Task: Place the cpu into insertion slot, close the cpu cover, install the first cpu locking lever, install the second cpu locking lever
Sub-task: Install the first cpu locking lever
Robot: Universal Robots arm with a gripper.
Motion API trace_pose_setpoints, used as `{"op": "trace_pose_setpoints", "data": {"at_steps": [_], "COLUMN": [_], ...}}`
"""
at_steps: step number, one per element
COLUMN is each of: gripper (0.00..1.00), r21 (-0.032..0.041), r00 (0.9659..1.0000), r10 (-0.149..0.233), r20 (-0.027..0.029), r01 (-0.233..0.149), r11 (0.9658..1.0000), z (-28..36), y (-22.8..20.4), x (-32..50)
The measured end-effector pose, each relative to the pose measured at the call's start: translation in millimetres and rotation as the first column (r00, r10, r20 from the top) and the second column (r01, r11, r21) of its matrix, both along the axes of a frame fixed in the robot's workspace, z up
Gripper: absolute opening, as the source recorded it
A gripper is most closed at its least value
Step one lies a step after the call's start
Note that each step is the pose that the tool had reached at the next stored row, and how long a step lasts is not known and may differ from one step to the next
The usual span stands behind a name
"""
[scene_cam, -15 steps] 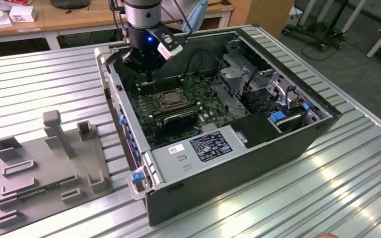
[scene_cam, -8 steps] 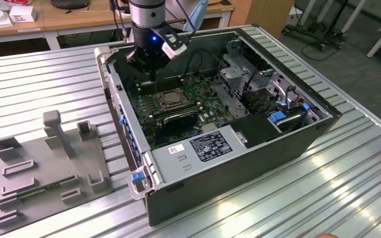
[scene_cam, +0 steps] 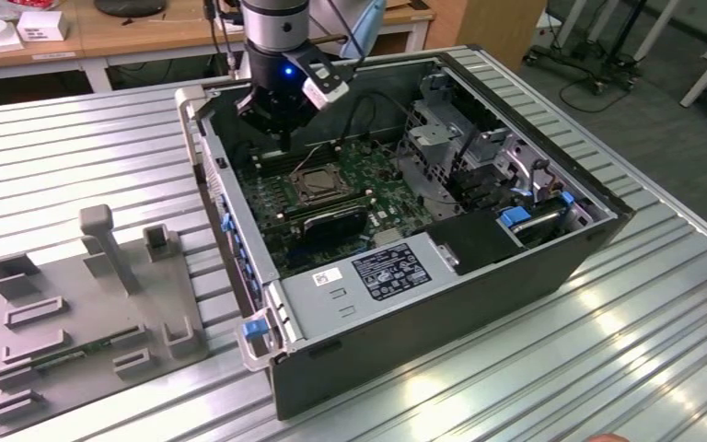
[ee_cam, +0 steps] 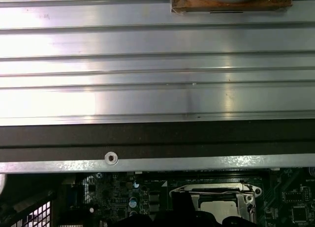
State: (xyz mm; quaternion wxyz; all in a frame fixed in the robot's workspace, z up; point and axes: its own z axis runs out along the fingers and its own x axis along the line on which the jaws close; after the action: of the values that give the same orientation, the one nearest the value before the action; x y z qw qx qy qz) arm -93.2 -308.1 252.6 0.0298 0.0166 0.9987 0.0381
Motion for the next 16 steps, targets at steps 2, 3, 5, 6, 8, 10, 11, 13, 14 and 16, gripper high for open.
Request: {"op": "trace_pose_setpoints", "data": {"at_steps": [2, 3, 5, 6, 8, 10, 11, 13, 14, 16], "gripper": [0.1, 0.1, 0.1, 0.1, 0.1, 0.1, 0.1, 0.1, 0.1, 0.1], "r21": [0.0001, 0.0001, 0.0001, 0.0001, 0.0, 0.0001, 0.0001, 0.0001, 0.0002, 0.0004], "r00": [1.0, 1.0, 1.0, 1.0, 1.0, 1.0, 1.0, 1.0, 1.0, 1.0], "r10": [0.0, 0.0, 0.0, 0.0, 0.0, 0.0, 0.0, 0.0, 0.0, 0.0], "r20": [0.0001, 0.0, 0.0, 0.0, -0.0001, 0.0, 0.0, 0.0, 0.0, 0.0001], "r01": [0.0, 0.0, 0.0, 0.0, 0.0, 0.0, 0.0, 0.0, 0.0, 0.0], "r11": [1.0, 1.0, 1.0, 1.0, 1.0, 1.0, 1.0, 1.0, 1.0, 1.0], "z": [-0.1, -0.1, -0.3, -0.4, -0.5, -0.7, -0.8, -1.0, -1.1, -1.6], "y": [0.0, 0.0, 0.0, 0.0, 0.0, 0.0, 0.0, 0.0, 0.0, 0.0], "x": [0.3, 0.9, 2.2, 3.0, 4.7, 6.6, 7.8, 10.2, 11.3, 12.6]}}
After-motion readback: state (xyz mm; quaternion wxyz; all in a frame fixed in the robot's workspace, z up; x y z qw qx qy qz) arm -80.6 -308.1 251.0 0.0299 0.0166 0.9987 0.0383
